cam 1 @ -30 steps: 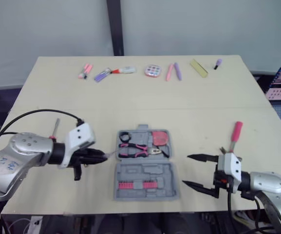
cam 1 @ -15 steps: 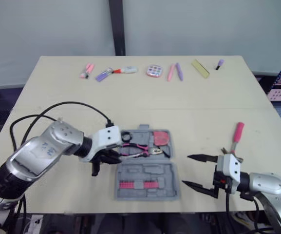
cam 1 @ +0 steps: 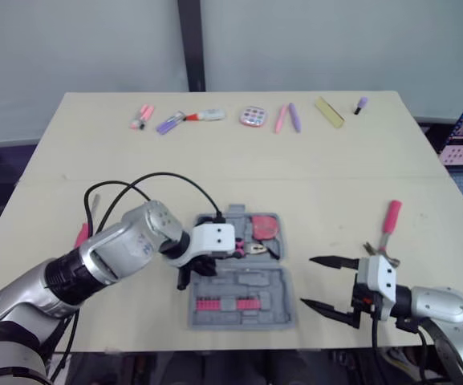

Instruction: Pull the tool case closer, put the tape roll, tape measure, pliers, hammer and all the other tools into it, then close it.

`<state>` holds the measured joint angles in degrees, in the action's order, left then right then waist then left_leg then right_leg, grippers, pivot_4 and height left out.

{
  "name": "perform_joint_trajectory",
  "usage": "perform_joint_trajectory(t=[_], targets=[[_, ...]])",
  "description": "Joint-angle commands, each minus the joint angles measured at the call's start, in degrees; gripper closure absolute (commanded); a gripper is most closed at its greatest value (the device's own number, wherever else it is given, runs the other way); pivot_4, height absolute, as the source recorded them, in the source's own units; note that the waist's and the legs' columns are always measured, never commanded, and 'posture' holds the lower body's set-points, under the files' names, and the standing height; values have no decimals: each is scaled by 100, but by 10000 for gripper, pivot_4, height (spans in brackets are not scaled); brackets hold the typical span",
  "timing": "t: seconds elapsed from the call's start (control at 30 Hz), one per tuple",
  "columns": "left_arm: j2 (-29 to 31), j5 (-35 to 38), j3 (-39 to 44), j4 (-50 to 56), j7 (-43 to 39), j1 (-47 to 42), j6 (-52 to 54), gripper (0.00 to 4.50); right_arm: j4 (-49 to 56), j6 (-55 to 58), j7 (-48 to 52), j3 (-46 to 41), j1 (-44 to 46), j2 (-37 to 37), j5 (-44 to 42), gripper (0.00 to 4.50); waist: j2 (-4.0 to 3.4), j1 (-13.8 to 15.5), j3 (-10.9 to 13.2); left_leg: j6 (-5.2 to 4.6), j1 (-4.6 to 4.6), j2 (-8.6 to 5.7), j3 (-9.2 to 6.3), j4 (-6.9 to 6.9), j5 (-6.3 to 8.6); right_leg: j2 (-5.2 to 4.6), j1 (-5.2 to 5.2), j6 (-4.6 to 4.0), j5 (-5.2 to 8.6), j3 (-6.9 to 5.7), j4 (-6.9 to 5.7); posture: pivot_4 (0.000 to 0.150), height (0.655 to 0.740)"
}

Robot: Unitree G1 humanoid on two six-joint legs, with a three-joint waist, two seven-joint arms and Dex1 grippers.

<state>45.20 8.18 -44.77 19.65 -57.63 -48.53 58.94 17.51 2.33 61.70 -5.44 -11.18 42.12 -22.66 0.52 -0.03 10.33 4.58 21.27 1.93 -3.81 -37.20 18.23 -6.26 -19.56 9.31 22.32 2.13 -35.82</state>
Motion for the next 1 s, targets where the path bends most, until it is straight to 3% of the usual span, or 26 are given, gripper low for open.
perform_joint_trajectory(t=[0.03,0.43,1.0], targets=[[-235,-295,-182,-215,-25,-267,-7,44783,152,-43,-42,-157,-36,35,-60,0,0,13,0,0,1,0,0,-1,0,0,0,1,0,0,1,1500,7400],[-1058,-318,-168,-472,-120,-455,300,44783,192,-12,-52,-212,-101,68,-80,0,1,2,1,-1,0,-1,-1,-2,-1,0,1,2,-1,0,-2,1500,7400],[-928,-367,-335,-310,-114,-424,605,44783,305,71,-63,-271,-193,53,-84,0,1,9,1,-1,0,-2,-1,-6,-1,-1,3,2,-1,0,-4,1500,7400]])
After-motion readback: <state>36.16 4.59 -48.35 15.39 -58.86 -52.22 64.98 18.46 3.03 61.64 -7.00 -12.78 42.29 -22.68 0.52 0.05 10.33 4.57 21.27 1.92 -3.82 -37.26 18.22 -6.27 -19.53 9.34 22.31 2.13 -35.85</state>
